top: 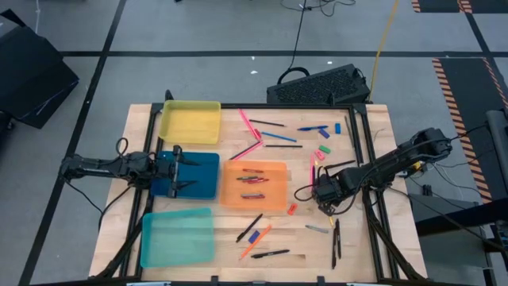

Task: Sort crayons/erasers/pens/pencils in bins
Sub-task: Put the green crayon into the orange bin

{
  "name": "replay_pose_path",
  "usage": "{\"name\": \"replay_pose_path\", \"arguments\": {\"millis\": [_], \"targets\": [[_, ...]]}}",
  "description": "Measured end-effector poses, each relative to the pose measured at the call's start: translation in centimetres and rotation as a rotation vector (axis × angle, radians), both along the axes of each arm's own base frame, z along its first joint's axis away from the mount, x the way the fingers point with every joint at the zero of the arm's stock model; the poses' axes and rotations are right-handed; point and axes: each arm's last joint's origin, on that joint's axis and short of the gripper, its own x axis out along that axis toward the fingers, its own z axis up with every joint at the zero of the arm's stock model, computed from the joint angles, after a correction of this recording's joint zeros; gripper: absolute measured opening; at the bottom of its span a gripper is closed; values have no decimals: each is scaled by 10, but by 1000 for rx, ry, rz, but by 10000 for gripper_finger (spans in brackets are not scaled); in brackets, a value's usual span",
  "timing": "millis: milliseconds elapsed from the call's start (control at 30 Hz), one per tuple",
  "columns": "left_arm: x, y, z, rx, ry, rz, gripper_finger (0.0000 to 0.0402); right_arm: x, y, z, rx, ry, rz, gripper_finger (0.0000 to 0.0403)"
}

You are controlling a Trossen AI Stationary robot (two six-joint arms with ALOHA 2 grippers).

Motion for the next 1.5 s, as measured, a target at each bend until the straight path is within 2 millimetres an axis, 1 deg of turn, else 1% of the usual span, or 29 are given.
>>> {"name": "replay_pose_path", "arguments": {"millis": [167, 333, 467, 667, 800, 967, 1100, 1200, 1267, 1367, 1433, 1500], "targets": [[0, 0, 0, 0, 0, 0, 274, -1, 0, 1, 1, -6, 3, 16], [0, 0, 0, 0, 0, 0, 274, -1, -1, 9, 13, -60, 2, 18], [0, 0, 0, 0, 0, 0, 274, 1, -1, 21, 4, -117, -7, 21], [0, 0, 0, 0, 0, 0, 274, 22, 3, 53, -36, -278, 14, 17], [0, 0, 0, 0, 0, 0, 274, 46, 7, 81, -87, -459, 73, 17], [0, 0, 0, 0, 1, 0, 274, 87, 18, 118, -143, -728, 200, 17], [0, 0, 0, 0, 1, 0, 274, 126, 27, 134, -182, -788, 326, 17], [0, 0, 0, 0, 1, 0, 274, 158, 32, 136, -216, -763, 419, 17], [0, 0, 0, 0, 0, 0, 273, 180, 34, 132, -237, -738, 485, 17], [0, 0, 0, 0, 0, 0, 274, 209, 33, 125, -222, -720, 573, 17], [0, 0, 0, 0, 1, 0, 274, 224, 31, 118, -225, -717, 619, 17], [0, 0, 0, 0, 0, 0, 274, 233, 27, 106, -242, -704, 650, 19]]}}
